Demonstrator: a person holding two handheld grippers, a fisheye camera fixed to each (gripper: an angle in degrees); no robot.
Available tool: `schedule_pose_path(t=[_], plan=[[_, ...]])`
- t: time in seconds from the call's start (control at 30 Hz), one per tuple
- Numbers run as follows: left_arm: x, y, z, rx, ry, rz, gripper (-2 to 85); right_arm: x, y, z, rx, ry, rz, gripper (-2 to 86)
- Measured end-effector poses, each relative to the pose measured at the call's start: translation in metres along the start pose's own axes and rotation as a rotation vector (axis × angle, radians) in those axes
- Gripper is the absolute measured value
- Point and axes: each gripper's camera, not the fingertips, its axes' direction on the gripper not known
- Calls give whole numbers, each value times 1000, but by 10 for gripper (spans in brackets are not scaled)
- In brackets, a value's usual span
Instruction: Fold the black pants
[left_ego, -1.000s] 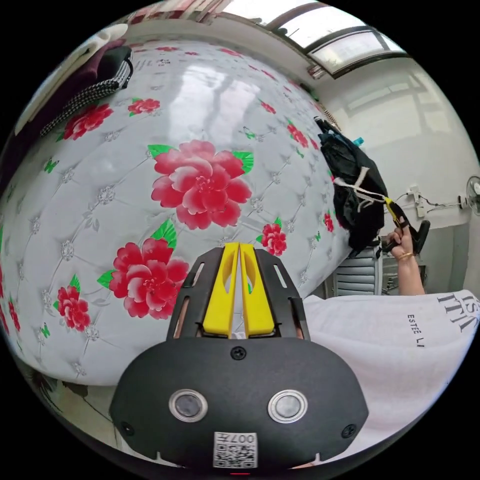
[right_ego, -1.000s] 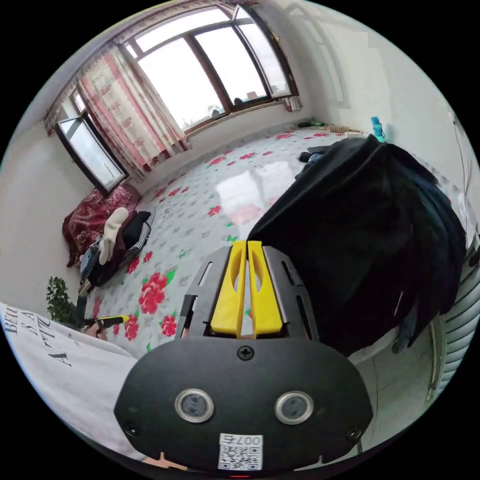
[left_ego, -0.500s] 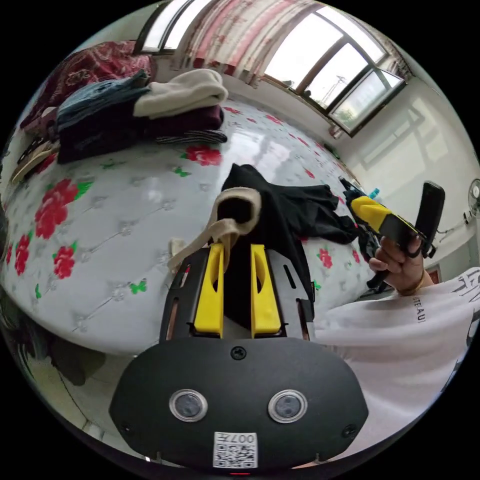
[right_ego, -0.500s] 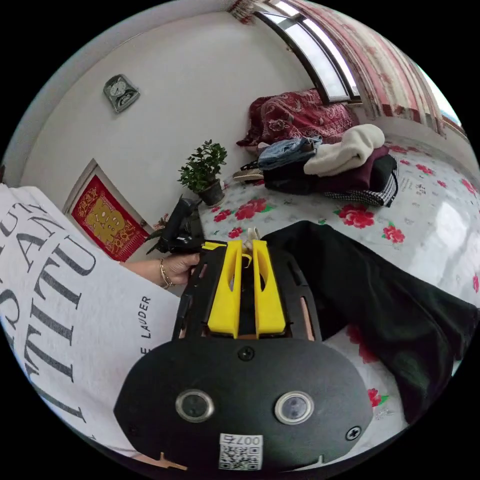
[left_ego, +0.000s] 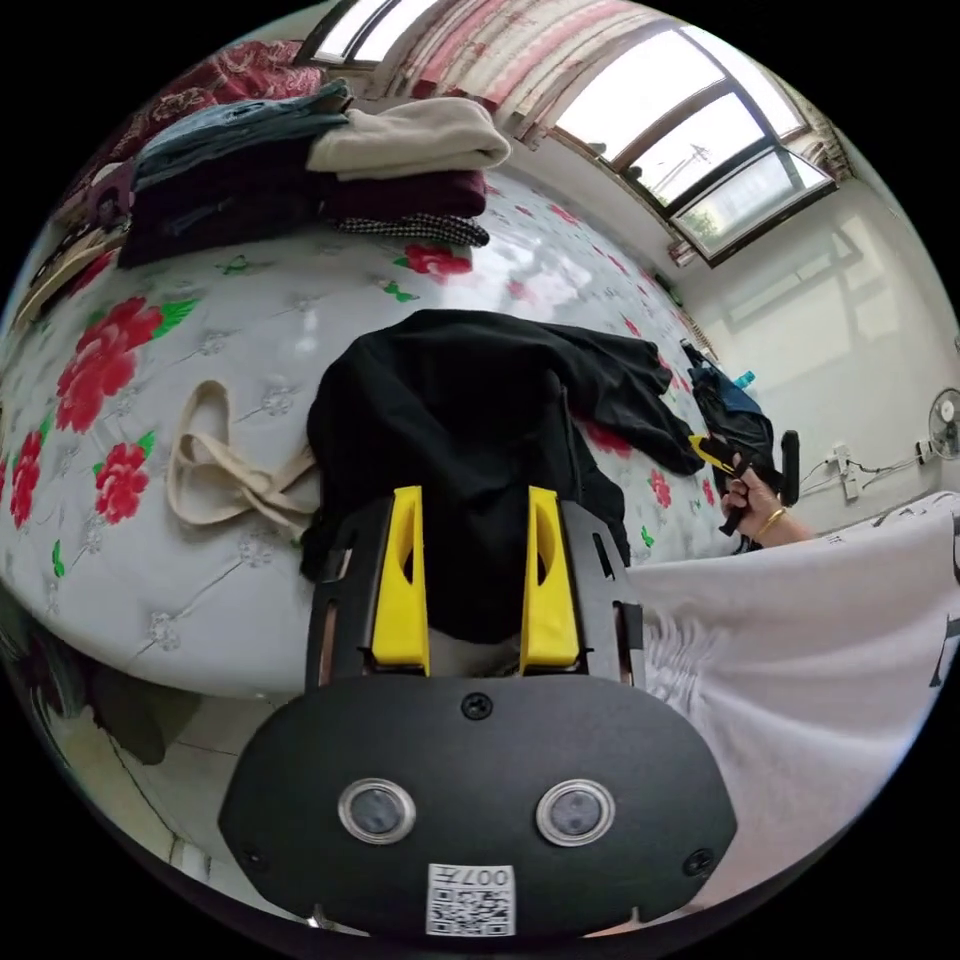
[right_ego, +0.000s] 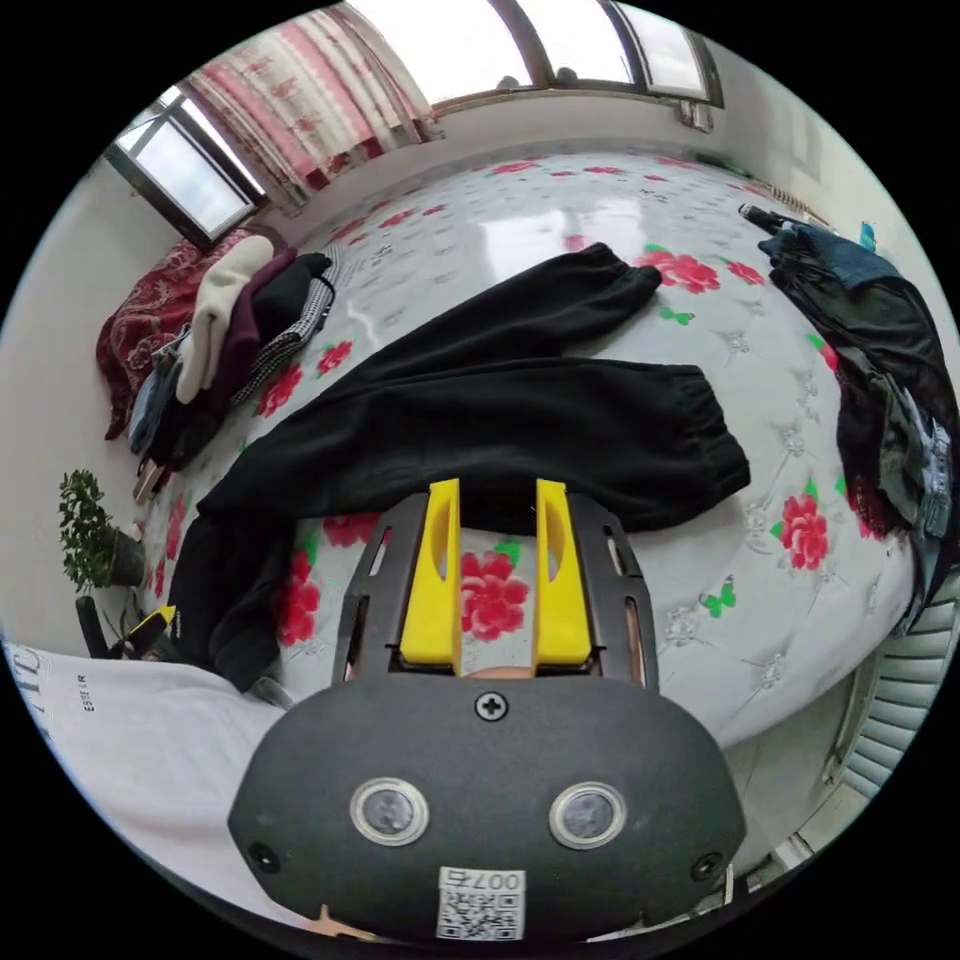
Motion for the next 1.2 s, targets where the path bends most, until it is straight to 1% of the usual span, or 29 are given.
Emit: schedule_pose_path(t=[0.07, 0.13, 0.17, 0.2, 0.23, 0.27, 0.3, 0.33, 0.37, 0.4, 0.47, 0.5, 0.53, 0.57, 0.6, 0.67, 0.7, 0.73, 0.77, 0.83, 0.9, 0.97, 1.0, 1.07, 1.1, 1.13, 1.17, 1.2], plan=[[16, -7, 25, -66, -39, 38, 144, 17, -13, 10, -10, 50, 9, 75], [27, -12, 59, -185, -104, 14, 137, 25, -21, 25, -60, 60, 20, 71], [31, -13, 59, -169, -133, 20, 131, 27, -25, 40, -130, 47, 23, 65], [36, -19, 60, -205, -164, 34, 115, 27, -27, 50, -177, 31, 21, 62], [38, -28, 60, -258, -183, 25, 95, 21, -29, 52, -156, 97, 6, 48], [38, -32, 59, -271, -197, 24, 84, 10, -32, 59, -200, 116, -108, 34], [36, -39, 53, -275, -208, 24, 62, 5, -35, 62, -233, 148, -136, 26], [33, -48, 44, -263, -213, 15, 56, -4, -43, 62, -257, 173, -218, 14], [31, -53, 37, -244, -224, 7, 53, -8, -53, 61, -283, 167, -242, 8], [25, -66, 20, -198, -252, -11, 49, -9, -59, 55, -256, 157, -244, 6], [17, -91, -16, -106, -294, -51, 46, -6, -83, 16, -76, 75, -198, 2], [12, -108, -45, -26, -305, -67, 45, -4, -90, 4, -34, 44, -179, 1], [11, -125, -75, 61, -295, -65, 44, -3, -101, -20, 56, -21, -162, 0], [11, -134, -90, 95, -283, -56, 44, -5, -109, -43, 134, -45, -162, 0], [16, -149, -117, 159, -286, -29, 43, -7, -113, -54, 167, -55, -165, -1], [33, -165, -158, 260, -355, 46, 43, -17, -117, -102, 315, -98, -206, -1], [45, -169, -185, 331, -386, 107, 43, -21, -116, -115, 355, -101, -216, -1], [57, -167, -211, 403, -399, 171, 43, -26, -112, -139, 436, -99, -226, -2], [63, -164, -223, 438, -408, 203, 42, -29, -105, -163, 515, -106, -232, -2], [82, -140, -259, 544, -464, 328, 44, -30, -91, -191, 614, -141, -242, -2], [86, -117, -273, 562, -489, 396, 44, -28, -76, -211, 674, -171, -252, -2], [80, -94, -277, 506, -469, 408, 46, -29, -55, -221, 676, -158, -288, -2], [75, -80, -274, 437, -459, 395, 46, -29, -50, -220, 663, -151, -296, -2], [68, -59, -257, 305, -461, 381, 45, -32, -27, -202, 563, -106, -321, -1], [60, -48, -236, 200, -462, 349, 45, -32, -21, -193, 526, -84, -324, 0], [47, -38, -211, 116, -447, 289, 46, -30, -10, -167, 436, -39, -303, 1], [39, -32, -198, 80, -433, 246, 48, -22, 2, -138, 350, 30, -204, 3], [21, -22, -170, 2, -407, 149, 50, -17, 8, -123, 305, 70, -142, 4]])
